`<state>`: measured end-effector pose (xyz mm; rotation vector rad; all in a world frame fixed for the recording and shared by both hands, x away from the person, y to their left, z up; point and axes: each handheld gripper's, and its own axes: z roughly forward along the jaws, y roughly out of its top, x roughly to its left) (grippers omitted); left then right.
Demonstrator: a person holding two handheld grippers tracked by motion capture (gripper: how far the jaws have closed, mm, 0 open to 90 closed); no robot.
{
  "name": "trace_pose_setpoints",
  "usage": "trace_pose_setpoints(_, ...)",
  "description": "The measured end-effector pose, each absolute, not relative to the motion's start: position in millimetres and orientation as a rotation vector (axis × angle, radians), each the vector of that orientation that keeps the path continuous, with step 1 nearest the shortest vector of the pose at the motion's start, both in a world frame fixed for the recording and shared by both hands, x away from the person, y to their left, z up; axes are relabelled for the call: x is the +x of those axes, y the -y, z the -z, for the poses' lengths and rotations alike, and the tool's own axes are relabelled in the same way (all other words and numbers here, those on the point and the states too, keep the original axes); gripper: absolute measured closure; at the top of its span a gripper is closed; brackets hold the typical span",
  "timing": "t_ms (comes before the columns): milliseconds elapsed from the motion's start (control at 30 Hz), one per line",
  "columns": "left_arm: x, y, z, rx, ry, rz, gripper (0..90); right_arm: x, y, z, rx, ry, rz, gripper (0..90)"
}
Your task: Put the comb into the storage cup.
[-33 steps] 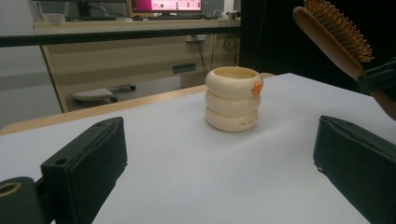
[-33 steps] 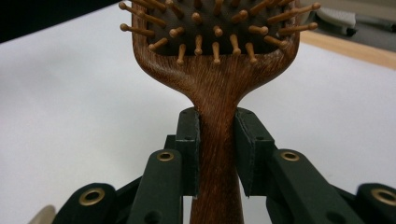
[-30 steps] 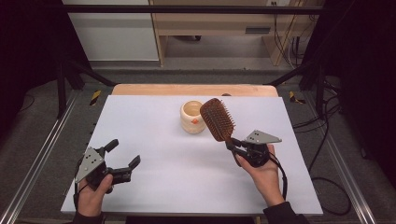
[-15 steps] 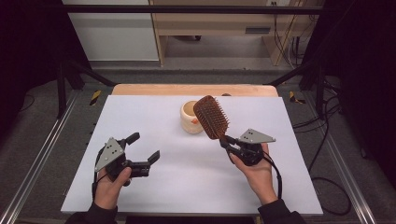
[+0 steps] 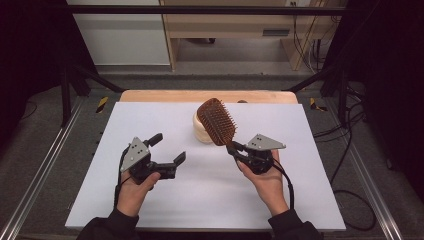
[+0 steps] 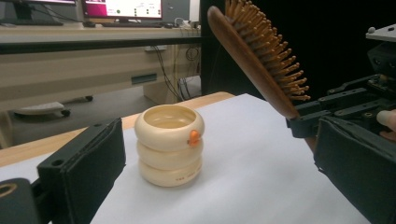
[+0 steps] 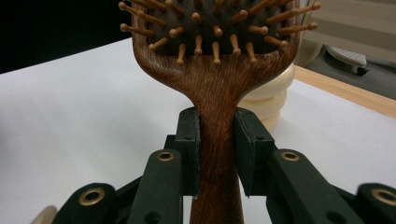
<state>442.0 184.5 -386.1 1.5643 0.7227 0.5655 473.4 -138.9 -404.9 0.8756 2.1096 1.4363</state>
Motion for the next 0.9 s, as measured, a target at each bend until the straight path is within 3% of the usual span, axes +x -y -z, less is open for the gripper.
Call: trace_pose_setpoints(900,446.1,-154.7,378.1,1.541,-0.706,-0.446,3.0,465.9,134.7,407.1,0.839,-2.063,-1.461,72.9)
